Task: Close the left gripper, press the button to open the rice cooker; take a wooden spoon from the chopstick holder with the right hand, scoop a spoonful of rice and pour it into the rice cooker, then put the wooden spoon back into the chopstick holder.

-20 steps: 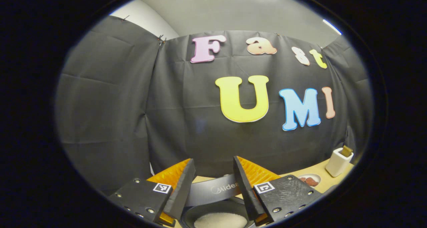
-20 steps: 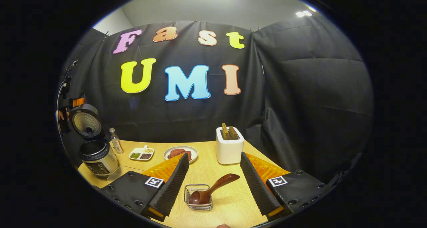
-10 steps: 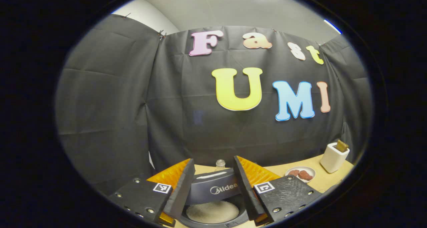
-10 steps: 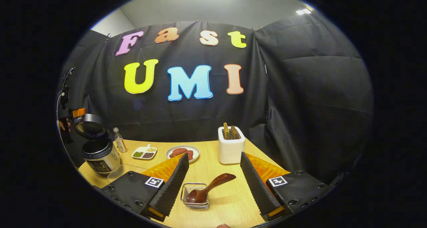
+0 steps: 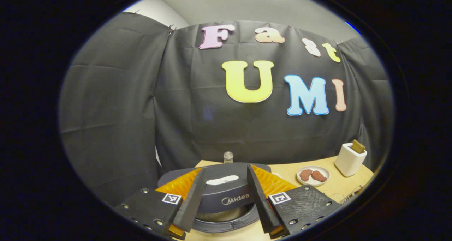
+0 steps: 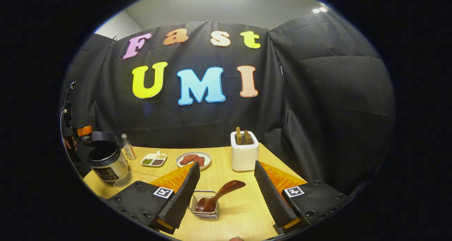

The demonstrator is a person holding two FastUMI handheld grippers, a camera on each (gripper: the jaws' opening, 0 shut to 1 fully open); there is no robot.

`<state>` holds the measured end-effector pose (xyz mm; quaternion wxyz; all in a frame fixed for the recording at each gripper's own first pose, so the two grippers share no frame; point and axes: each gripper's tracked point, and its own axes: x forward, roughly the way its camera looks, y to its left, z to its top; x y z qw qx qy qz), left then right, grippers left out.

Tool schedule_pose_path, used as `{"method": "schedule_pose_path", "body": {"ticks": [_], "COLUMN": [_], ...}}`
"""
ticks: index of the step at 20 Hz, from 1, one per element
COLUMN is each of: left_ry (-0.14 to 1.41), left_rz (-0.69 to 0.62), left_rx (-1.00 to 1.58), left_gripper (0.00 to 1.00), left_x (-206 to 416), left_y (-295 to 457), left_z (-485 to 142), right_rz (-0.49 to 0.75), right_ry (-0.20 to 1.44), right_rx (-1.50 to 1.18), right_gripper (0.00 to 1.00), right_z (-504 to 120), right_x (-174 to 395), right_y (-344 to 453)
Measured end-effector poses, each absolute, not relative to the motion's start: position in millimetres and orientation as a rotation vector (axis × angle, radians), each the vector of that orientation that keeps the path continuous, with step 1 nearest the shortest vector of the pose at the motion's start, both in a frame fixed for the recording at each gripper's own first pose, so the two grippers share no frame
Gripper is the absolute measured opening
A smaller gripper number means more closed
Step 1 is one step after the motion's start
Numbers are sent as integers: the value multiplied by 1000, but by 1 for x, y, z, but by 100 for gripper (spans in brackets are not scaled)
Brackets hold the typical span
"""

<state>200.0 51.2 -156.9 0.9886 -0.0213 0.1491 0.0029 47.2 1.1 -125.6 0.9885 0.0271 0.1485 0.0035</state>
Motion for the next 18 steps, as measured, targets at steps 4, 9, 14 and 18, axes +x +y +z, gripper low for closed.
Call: {"method": "schedule_pose_path", "body": {"ticks": [4, 9, 14, 18], "left_ry": [334, 383, 415, 414], "left_rz": [1, -2, -3, 0], "left_rx": [-55, -42, -27, 23], "left_gripper": [74, 75, 76, 76], "left_x": [191, 181, 173, 166], "left_y": [45, 38, 35, 33], "left_z": [-177, -211, -235, -249], "right_rz": [12, 4, -2, -1], "right_ry": [298, 298, 304, 306], "right_rx": [52, 51, 46, 36], "right_gripper": [98, 98, 98, 98], "right_z": [-125, -123, -124, -123], "right_x": [45, 43, 39, 36], "right_y": [0, -4, -7, -8]}}
